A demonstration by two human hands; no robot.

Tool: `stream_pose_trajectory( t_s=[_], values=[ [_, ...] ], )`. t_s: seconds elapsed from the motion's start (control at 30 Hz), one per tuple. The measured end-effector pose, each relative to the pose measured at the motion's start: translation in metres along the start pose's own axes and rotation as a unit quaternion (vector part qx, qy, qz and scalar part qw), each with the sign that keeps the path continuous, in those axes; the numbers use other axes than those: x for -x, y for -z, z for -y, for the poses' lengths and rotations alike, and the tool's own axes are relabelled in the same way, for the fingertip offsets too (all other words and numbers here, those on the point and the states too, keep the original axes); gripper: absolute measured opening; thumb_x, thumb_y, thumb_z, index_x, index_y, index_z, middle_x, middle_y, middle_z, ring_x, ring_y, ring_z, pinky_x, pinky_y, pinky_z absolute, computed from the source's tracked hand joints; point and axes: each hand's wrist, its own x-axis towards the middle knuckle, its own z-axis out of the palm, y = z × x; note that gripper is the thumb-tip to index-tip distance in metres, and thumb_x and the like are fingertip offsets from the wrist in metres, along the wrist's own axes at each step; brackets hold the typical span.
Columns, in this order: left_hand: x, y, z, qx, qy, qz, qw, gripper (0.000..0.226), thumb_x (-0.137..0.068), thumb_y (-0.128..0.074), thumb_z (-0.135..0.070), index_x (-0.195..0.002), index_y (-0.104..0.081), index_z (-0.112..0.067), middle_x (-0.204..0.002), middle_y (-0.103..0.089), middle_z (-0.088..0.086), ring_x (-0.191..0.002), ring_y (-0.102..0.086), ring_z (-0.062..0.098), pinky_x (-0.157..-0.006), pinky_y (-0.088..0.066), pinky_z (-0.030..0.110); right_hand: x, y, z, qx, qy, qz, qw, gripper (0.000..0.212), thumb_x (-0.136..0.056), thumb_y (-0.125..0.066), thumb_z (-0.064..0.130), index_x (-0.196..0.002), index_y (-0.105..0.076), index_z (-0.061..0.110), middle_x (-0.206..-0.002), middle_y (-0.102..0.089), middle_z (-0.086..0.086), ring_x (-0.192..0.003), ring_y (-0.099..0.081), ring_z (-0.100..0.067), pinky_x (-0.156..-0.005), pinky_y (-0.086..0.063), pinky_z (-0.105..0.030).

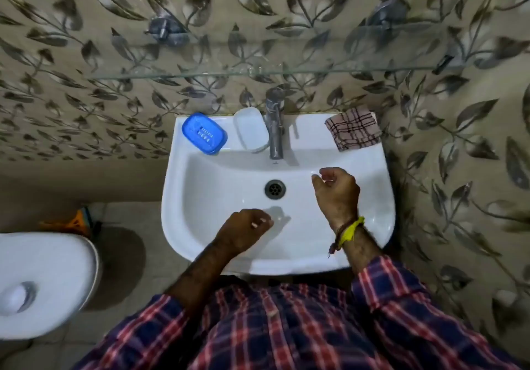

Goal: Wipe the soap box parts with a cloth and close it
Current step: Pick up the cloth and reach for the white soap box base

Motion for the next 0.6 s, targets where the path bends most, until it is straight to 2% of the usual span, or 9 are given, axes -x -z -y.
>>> stream_pose_trajectory(
  t_s=[0.1,0.2,0.27,0.33,0.4,0.43,0.5,0.57,0.6],
  values=[
    [-0.003,-0.003,-0.002,-0.077,0.026,0.061,0.995,0.036,-0.095,-0.065,-0.048,-0.119,-0.072,-0.022,-0.118,-0.072,-0.001,-0.099,-0.065,0.01,-0.089,-0.049,0.025,-0.028,0.009,0.003,0.084,0.032,0.002,0.996,0.04,-0.086,-0.074,0.021,-0.122,-0.066,0.003,-0.126,-0.067,-0.016,-0.122,-0.058,-0.035,-0.104,-0.047,-0.045],
    [-0.008,0.007,-0.001,-0.124,0.066,0.143,0.98,0.04,-0.094,-0.066,-0.051,-0.122,-0.069,-0.024,-0.124,-0.068,0.003,-0.105,-0.065,0.018,-0.09,-0.051,0.028,-0.063,0.006,0.011,0.192,0.082,-0.002,0.978,0.055,-0.086,-0.075,0.025,-0.133,-0.058,0.004,-0.138,-0.058,-0.017,-0.131,-0.051,-0.034,-0.108,-0.044,-0.045],
    [-0.015,0.021,-0.002,-0.103,0.118,0.199,0.967,0.043,-0.093,-0.068,-0.052,-0.124,-0.066,-0.023,-0.122,-0.065,0.007,-0.095,-0.067,0.021,-0.076,-0.057,0.031,-0.085,0.0,0.015,0.256,0.099,-0.002,0.962,0.06,-0.087,-0.073,0.026,-0.137,-0.05,0.004,-0.145,-0.05,-0.017,-0.136,-0.045,-0.035,-0.11,-0.041,-0.047],
    [-0.022,0.035,-0.004,-0.073,0.161,0.241,0.954,0.044,-0.093,-0.068,-0.051,-0.125,-0.065,-0.021,-0.115,-0.065,0.009,-0.083,-0.069,0.021,-0.069,-0.059,0.032,-0.103,-0.007,0.016,0.365,0.087,0.025,0.927,0.074,-0.088,-0.073,0.03,-0.146,-0.036,0.003,-0.157,-0.032,-0.02,-0.147,-0.028,-0.037,-0.119,-0.029,-0.049],
    [-0.03,0.042,-0.009,-0.063,0.15,0.241,0.957,0.042,-0.095,-0.066,-0.048,-0.125,-0.064,-0.017,-0.11,-0.067,0.012,-0.08,-0.068,0.022,-0.069,-0.059,0.034,-0.119,-0.015,0.013,0.446,0.064,0.061,0.891,0.091,-0.087,-0.074,0.032,-0.154,-0.02,0.002,-0.164,-0.016,-0.02,-0.153,-0.012,-0.039,-0.124,-0.014,-0.051],
    [-0.036,0.044,-0.012,-0.074,0.122,0.216,0.966,0.04,-0.097,-0.066,-0.044,-0.124,-0.065,-0.015,-0.11,-0.068,0.014,-0.083,-0.068,0.025,-0.073,-0.058,0.035,-0.124,-0.018,0.012,0.465,0.052,0.07,0.881,0.094,-0.086,-0.075,0.03,-0.155,-0.016,0.002,-0.164,-0.016,-0.02,-0.153,-0.012,-0.039,-0.124,-0.013,-0.052],
    [-0.046,0.046,-0.017,-0.107,0.042,0.142,0.983,0.036,-0.099,-0.064,-0.038,-0.123,-0.068,-0.012,-0.118,-0.069,0.016,-0.099,-0.069,0.03,-0.086,-0.054,0.034,-0.128,-0.023,0.008,0.475,0.048,0.059,0.877,0.078,-0.089,-0.07,0.018,-0.151,-0.026,0.001,-0.158,-0.03,-0.022,-0.147,-0.028,-0.04,-0.12,-0.025,-0.054],
    [-0.052,0.047,-0.025,-0.102,-0.003,0.087,0.991,0.034,-0.1,-0.063,-0.038,-0.122,-0.07,-0.014,-0.12,-0.07,0.011,-0.11,-0.066,0.028,-0.093,-0.051,0.032,-0.127,-0.027,0.004,0.47,0.083,-0.018,0.879,0.04,-0.09,-0.058,0.003,-0.129,-0.053,0.001,-0.133,-0.057,-0.025,-0.126,-0.053,-0.042,-0.106,-0.043,-0.052],
    [-0.055,0.048,-0.027,-0.092,-0.014,0.072,0.993,0.033,-0.1,-0.063,-0.039,-0.121,-0.071,-0.016,-0.117,-0.071,0.009,-0.109,-0.066,0.026,-0.094,-0.052,0.033,-0.123,-0.03,0.005,0.474,0.097,-0.05,0.874,0.028,-0.088,-0.054,-0.001,-0.116,-0.061,0.001,-0.117,-0.066,-0.025,-0.114,-0.06,-0.043,-0.1,-0.046,-0.051]
  ],
)
